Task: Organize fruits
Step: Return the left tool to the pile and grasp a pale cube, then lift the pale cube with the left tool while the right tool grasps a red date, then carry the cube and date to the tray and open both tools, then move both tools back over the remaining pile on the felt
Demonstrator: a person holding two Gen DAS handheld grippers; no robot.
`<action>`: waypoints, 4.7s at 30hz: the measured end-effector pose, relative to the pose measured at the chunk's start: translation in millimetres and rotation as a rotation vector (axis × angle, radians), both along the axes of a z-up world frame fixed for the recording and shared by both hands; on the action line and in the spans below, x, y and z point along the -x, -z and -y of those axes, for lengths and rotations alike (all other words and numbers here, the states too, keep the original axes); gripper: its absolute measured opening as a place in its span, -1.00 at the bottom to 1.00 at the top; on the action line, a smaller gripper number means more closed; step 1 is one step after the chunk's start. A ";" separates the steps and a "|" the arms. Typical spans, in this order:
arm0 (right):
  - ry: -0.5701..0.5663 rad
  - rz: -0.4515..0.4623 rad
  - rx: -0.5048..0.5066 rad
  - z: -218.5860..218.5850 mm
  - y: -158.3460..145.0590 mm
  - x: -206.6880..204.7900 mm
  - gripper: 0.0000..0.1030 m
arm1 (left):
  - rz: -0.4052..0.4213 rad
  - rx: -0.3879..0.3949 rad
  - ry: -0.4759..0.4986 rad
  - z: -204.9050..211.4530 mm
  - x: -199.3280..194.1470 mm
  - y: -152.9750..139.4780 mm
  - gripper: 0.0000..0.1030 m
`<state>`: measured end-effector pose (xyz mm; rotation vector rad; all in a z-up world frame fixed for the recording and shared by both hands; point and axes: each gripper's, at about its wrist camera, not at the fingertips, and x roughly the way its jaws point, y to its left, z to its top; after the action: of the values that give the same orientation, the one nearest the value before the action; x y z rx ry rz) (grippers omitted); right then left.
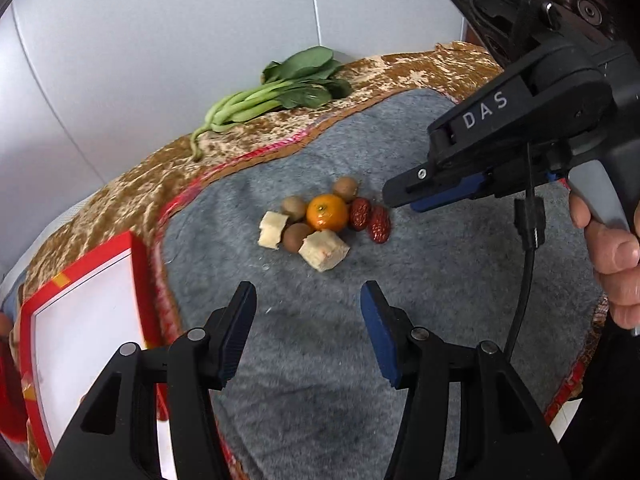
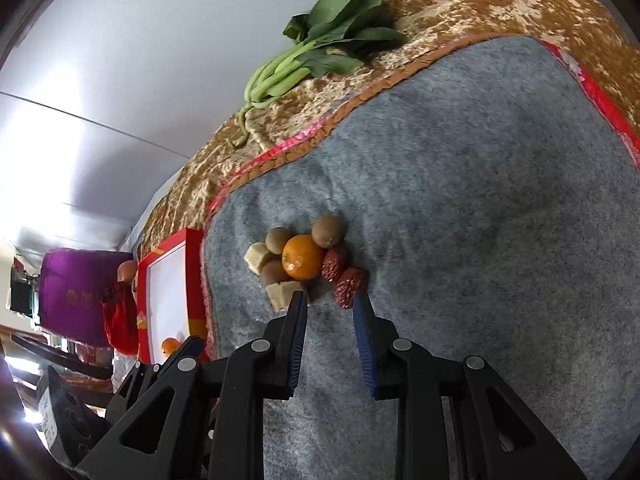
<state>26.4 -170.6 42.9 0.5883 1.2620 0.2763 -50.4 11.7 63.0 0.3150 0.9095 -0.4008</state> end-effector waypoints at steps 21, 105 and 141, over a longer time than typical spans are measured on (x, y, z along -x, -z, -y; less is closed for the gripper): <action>0.000 -0.054 0.111 -14.7 20.8 -10.5 -0.60 | -0.105 0.109 0.115 8.0 -37.8 15.8 -0.12; -0.367 0.154 -0.066 -156.6 -11.5 24.5 -0.63 | -0.054 0.087 -0.322 -142.7 2.7 -15.9 -0.46; -0.298 0.267 -0.128 -123.6 -44.6 31.0 -0.51 | 0.001 0.078 -0.269 -128.0 -1.8 -23.2 -0.21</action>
<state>-4.6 -47.0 87.5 0.4527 1.0749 0.6671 -48.5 139.7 86.1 0.1189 0.9190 -0.1873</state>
